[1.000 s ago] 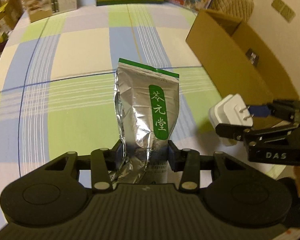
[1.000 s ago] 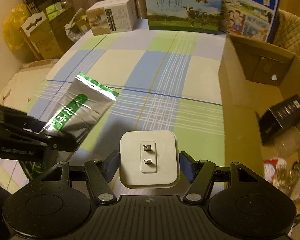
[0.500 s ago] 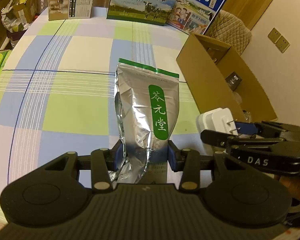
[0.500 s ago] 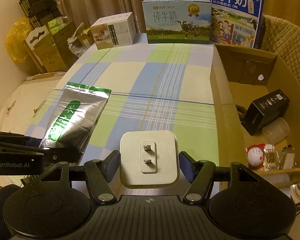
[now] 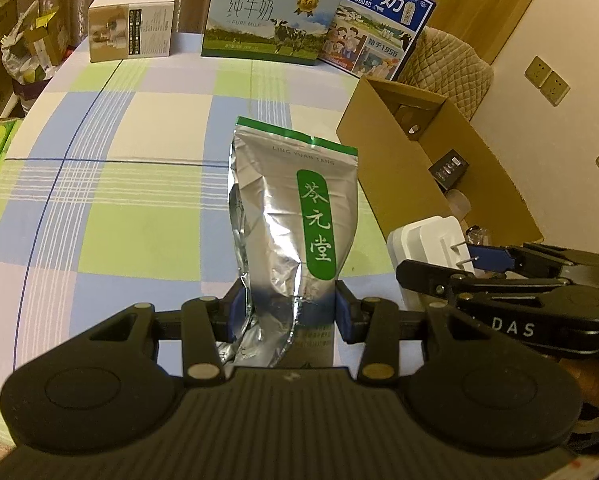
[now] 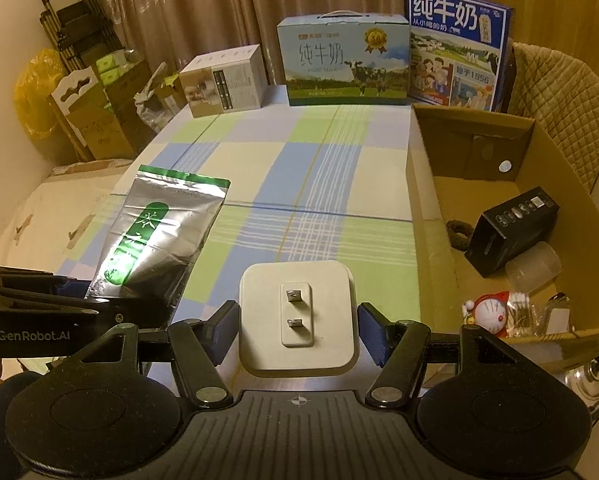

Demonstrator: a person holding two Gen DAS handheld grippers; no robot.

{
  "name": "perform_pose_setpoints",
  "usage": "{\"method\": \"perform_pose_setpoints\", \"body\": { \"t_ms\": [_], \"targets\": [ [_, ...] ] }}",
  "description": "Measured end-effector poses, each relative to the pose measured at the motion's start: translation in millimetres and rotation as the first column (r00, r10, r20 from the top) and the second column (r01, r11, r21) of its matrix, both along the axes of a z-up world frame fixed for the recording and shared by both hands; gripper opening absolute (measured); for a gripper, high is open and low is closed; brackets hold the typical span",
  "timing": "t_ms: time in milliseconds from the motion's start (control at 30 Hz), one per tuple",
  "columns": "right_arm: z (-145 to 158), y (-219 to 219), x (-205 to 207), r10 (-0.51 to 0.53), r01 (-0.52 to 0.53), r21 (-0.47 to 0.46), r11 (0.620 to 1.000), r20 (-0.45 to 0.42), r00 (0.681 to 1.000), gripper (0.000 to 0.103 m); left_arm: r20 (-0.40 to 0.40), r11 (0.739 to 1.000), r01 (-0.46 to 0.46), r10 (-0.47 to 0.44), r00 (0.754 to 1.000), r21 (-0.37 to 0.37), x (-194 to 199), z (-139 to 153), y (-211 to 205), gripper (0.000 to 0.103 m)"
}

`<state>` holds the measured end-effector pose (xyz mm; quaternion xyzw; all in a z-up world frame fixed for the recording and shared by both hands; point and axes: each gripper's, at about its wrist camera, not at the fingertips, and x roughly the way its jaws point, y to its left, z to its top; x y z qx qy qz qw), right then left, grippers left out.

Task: Organize objects
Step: 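Lift and carry the tea bag and white plug over the cardboard box with both tools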

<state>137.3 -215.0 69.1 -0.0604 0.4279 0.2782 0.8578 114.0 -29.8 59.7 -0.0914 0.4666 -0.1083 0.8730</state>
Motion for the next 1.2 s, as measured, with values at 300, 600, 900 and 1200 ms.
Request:
{"method": "perform_pose_setpoints", "body": {
  "t_ms": [300,600,900,1200],
  "targets": [
    [13,-18,7,-0.011,0.011,0.002,1.0,0.025,1.0,0.061,0.016,1.0,0.016,-0.015,1.0,-0.006,8,10,-23,0.039],
    [31,-49,21,-0.045,0.046,-0.008,0.999,0.064,0.997,0.061,0.04,0.998,0.056,-0.056,0.998,-0.016,20,22,-58,0.039],
    [52,-99,47,-0.128,0.132,-0.031,0.991,0.11,0.986,0.061,0.072,0.993,0.11,-0.107,0.992,-0.037,42,40,-105,0.039],
    [65,-145,77,-0.2,0.209,-0.052,0.977,0.133,0.971,0.061,0.068,0.986,0.134,-0.128,0.989,-0.097,76,44,-153,0.039]
  ]
}}
